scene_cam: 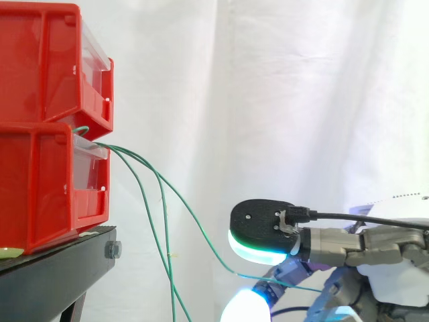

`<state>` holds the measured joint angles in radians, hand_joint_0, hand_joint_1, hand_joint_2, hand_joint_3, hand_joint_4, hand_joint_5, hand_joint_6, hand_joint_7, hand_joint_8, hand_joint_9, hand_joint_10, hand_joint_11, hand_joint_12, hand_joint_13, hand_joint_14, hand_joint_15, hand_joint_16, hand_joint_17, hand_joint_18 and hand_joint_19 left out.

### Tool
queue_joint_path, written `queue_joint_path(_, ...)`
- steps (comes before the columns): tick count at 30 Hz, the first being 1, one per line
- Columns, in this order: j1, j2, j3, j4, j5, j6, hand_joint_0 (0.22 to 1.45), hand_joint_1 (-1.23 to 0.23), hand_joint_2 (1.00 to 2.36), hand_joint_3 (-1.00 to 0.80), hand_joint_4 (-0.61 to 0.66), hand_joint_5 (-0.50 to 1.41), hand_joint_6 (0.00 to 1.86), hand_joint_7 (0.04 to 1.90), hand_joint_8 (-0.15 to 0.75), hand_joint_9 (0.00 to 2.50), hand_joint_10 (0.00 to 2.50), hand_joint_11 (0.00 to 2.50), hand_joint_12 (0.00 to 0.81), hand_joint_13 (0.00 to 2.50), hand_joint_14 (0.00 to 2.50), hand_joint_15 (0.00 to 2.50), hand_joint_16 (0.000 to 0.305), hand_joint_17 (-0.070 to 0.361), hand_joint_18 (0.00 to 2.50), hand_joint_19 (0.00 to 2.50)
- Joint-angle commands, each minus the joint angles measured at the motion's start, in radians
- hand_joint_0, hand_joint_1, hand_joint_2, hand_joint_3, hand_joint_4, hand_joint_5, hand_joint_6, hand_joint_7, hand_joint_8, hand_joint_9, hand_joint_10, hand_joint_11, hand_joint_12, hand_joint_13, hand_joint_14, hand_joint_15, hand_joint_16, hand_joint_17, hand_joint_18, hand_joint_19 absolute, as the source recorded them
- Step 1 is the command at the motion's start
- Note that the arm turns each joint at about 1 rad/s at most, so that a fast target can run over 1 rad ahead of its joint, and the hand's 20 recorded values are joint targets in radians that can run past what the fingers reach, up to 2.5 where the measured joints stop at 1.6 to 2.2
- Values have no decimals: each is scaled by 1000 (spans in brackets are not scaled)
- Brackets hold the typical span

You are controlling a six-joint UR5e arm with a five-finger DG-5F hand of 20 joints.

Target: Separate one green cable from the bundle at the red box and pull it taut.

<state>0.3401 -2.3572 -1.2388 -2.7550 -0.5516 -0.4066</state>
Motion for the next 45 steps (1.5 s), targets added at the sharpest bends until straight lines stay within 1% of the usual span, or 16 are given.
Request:
queue_joint_path(1,-6,0,-8,187,-40,-368,395,-492,1000,-500,346,-110,504,885,415,1571,23,1463,506,1626,31,1533,83,186,1272,965)
queue_joint_path(2,-7,0,-8,187,-48,-380,394,-490,1000,-500,345,-111,504,887,415,1570,23,1460,503,1622,32,1540,83,187,1270,964)
queue_joint_path(3,-20,1,-7,190,-88,-406,393,-486,1000,-500,346,-113,504,882,409,1568,24,1454,505,1620,34,1541,83,186,1268,966)
queue_joint_path(7,-33,1,1,183,-117,-406,387,-467,1000,-500,334,-123,503,862,414,1549,23,1441,507,1614,37,1532,84,188,1253,959)
queue_joint_path(10,-47,1,18,156,-188,-420,384,-462,1000,-500,331,-136,503,839,416,1518,23,1424,513,1591,47,1506,84,190,1242,950)
queue_joint_path(11,-53,0,24,140,-229,-443,384,-460,1000,-500,329,-137,503,835,416,1503,22,1419,510,1579,47,1504,84,190,1233,954)
queue_joint_path(12,-53,0,24,140,-229,-443,383,-460,1000,-500,329,-137,503,838,418,1502,21,1416,514,1579,48,1503,84,189,1233,952)
queue_joint_path(15,-66,1,38,133,-283,-520,382,-458,1000,-500,333,-137,503,838,418,1494,22,1408,517,1574,52,1492,84,189,1227,954)
queue_joint_path(17,-66,1,39,133,-289,-535,382,-455,1000,-500,330,-137,503,841,418,1485,22,1412,507,1565,49,1501,84,189,1219,956)
queue_joint_path(18,-70,1,50,132,-310,-595,381,-454,1000,-500,331,-137,503,837,425,1481,22,1412,511,1563,43,1496,84,189,1212,949)
queue_joint_path(23,-72,1,81,127,-361,-678,382,-448,1000,-500,332,-139,503,838,422,1468,22,1409,505,1551,44,1491,83,188,1191,954)
queue_joint_path(28,-66,1,140,110,-355,-684,384,-442,1000,-500,335,-140,503,842,421,1460,20,1402,513,1542,48,1484,83,187,1178,959)
queue_joint_path(35,-55,1,171,104,-327,-669,388,-439,1000,-500,341,-139,503,850,415,1459,21,1392,500,1537,48,1480,82,185,1172,960)
queue_joint_path(39,-50,1,174,106,-268,-615,389,-439,1000,-500,340,-137,503,854,411,1461,24,1396,503,1537,50,1482,82,185,1169,959)
queue_joint_path(41,-38,3,174,117,-194,-526,390,-438,1000,-500,341,-137,503,858,414,1463,21,1396,502,1536,49,1484,82,184,1167,961)
queue_joint_path(45,-21,1,174,123,-119,-442,392,-436,1000,-500,342,-136,503,862,417,1465,21,1393,505,1537,51,1486,82,184,1166,963)
